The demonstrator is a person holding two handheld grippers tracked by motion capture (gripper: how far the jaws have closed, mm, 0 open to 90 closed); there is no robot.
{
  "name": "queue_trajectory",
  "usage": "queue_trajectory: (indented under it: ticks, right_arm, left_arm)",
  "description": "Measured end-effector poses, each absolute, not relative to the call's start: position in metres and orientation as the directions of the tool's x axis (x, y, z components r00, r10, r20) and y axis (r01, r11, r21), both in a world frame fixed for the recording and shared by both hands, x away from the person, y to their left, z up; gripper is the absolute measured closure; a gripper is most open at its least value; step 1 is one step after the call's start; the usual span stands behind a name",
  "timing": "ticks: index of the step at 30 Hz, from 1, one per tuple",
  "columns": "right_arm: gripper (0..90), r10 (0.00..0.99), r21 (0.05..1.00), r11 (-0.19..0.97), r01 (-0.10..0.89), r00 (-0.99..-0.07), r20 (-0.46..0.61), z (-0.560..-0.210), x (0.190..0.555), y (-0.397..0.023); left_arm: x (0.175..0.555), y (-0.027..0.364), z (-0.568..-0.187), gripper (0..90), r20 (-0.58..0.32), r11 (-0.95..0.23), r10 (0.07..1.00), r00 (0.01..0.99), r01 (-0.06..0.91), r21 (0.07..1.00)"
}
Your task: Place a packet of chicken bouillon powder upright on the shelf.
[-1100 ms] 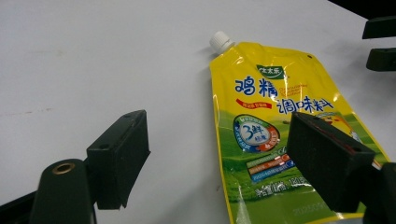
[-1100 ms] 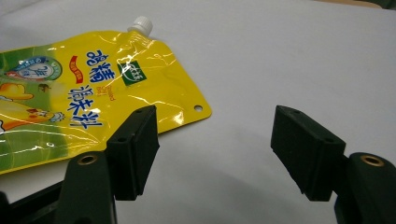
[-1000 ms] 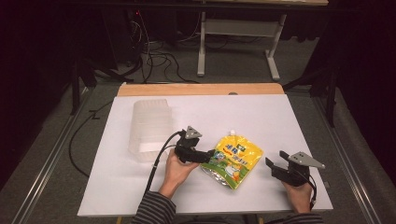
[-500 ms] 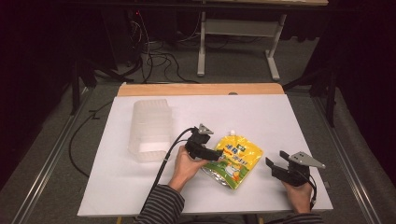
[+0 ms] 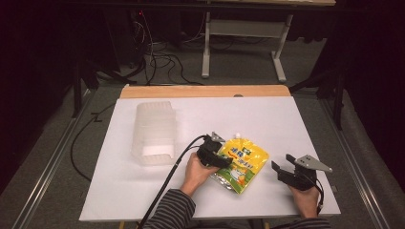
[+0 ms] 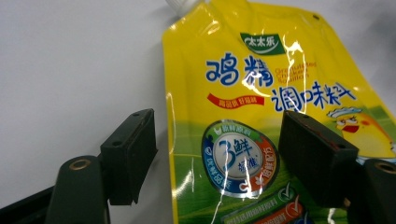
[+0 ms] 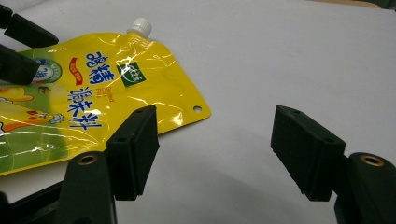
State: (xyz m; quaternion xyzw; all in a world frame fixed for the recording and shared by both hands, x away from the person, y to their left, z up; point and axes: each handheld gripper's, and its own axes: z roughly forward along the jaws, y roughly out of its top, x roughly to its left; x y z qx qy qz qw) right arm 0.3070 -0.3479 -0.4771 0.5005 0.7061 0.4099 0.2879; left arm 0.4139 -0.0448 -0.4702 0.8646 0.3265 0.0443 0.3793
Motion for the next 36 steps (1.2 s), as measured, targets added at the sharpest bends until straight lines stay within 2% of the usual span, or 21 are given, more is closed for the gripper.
queue_trajectory:
  ticks: [8, 13, 15, 22, 31, 36]
  right_arm:
    - [32.6, 0.943, 0.867, 0.162, 0.472, -0.333, 0.005, -0.4771, 0.3068, -0.3474]
    - [32.7, 0.942, 0.863, 0.171, 0.475, -0.336, -0.001, -0.4771, 0.3075, -0.3468]
    - [32.7, 0.942, 0.859, 0.182, 0.478, -0.335, -0.013, -0.4773, 0.308, -0.3459]
    - [32.5, 0.943, 0.864, 0.168, 0.475, -0.334, 0.0, -0.4771, 0.3071, -0.3467]
    - [32.5, 0.944, 0.867, 0.166, 0.47, -0.329, -0.002, -0.4771, 0.3067, -0.3471]
    - [32.4, 0.944, 0.868, 0.165, 0.469, -0.331, -0.001, -0.4771, 0.3067, -0.3472]
  left_arm:
    - [0.4129, -0.0461, -0.4705, 29.5, -0.181, -0.495, 0.602, 0.778, 0.541, 0.68]
    - [0.4123, -0.0476, -0.4709, 36.4, -0.179, -0.496, 0.614, 0.769, 0.552, 0.67]
    - [0.4121, -0.0473, -0.471, 42.4, -0.163, -0.502, 0.619, 0.769, 0.547, 0.67]
    - [0.411, -0.0479, -0.4701, 48.5, -0.153, -0.503, 0.631, 0.761, 0.551, 0.666]
    - [0.4151, -0.0434, -0.4685, 64.0, -0.183, -0.494, 0.634, 0.752, 0.575, 0.651]
    - [0.4145, -0.0429, -0.4678, 77.7, -0.177, -0.503, 0.628, 0.758, 0.569, 0.651]
